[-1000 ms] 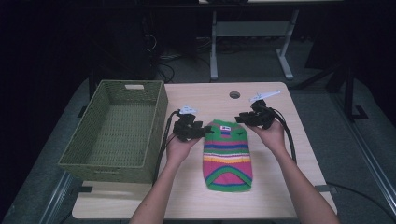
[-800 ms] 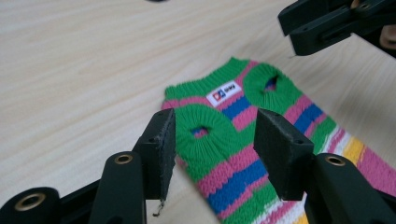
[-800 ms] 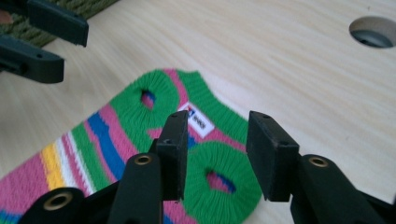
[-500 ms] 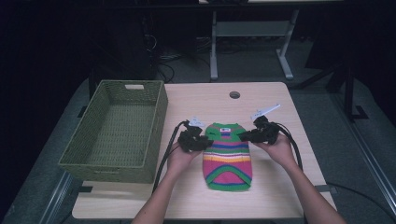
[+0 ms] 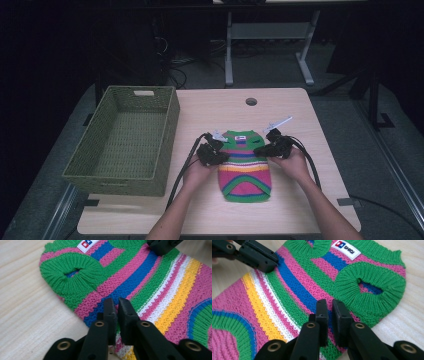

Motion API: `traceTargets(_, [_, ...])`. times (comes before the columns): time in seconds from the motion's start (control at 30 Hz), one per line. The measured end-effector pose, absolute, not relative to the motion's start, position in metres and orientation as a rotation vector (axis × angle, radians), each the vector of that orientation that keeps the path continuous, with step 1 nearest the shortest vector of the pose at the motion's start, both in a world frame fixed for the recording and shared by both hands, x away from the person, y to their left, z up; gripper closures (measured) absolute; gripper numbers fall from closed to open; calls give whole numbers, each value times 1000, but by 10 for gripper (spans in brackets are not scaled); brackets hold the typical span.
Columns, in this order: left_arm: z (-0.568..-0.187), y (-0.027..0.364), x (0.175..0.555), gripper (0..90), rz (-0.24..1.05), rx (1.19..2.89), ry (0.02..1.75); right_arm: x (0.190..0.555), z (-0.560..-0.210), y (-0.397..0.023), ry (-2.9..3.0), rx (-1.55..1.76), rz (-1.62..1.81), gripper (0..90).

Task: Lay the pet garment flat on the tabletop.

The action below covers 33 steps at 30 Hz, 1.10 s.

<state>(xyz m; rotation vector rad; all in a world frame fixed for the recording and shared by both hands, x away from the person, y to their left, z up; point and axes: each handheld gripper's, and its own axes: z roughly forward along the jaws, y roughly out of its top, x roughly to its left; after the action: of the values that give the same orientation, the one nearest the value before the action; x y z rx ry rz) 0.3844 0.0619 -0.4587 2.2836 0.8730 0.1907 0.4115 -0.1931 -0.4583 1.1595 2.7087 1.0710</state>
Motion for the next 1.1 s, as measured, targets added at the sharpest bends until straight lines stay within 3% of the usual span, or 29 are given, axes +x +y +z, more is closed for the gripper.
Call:
traceTargets(0.27, [-454,64,383,763,228,2268,860,406,-449,-201,2674,1167,1169,687])
traceTargets(0.67, [-458,58,387,757,218,2297,867,403,-440,-214,2639,1180,1244,601])
traceTargets(1.1, [-445,69,382,654,227,2223,858,397,-439,-221,2634,1164,1306,504])
